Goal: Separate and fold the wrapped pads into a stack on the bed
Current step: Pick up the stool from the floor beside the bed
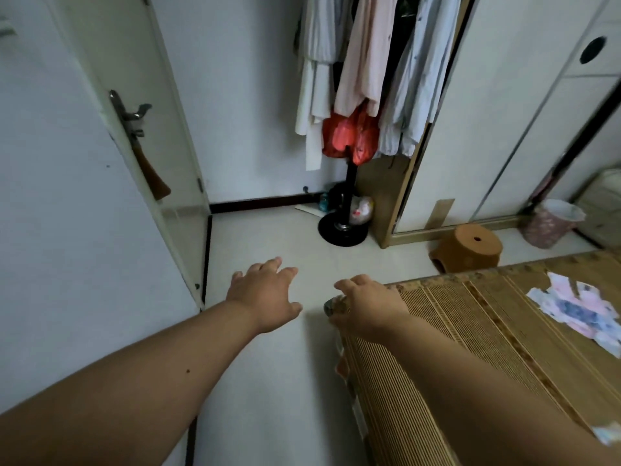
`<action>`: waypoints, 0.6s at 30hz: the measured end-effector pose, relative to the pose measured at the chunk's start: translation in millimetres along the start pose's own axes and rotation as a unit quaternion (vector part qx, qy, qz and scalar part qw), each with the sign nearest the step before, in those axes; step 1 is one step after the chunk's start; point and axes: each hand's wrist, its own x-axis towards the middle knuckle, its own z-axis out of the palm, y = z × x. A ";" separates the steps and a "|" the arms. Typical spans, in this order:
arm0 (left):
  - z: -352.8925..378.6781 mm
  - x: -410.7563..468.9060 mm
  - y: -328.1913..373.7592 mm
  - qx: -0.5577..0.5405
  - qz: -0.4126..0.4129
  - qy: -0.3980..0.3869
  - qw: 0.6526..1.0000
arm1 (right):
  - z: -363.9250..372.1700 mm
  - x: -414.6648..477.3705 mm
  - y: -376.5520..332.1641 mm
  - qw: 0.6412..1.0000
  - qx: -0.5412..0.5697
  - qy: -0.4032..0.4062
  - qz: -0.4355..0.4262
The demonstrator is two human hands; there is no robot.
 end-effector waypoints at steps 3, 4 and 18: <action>-1.0 48.5 -10.3 -0.009 0.007 -0.004 1.000 | -7.8 44.5 10.0 1.000 0.000 -0.001 0.016; -1.6 66.1 -12.5 -0.005 0.014 -0.004 1.000 | -11.0 60.3 14.2 1.000 0.000 0.003 0.020; -71.8 388.7 13.2 0.040 0.087 0.016 0.995 | -110.8 333.9 125.1 0.998 -0.031 0.029 0.052</action>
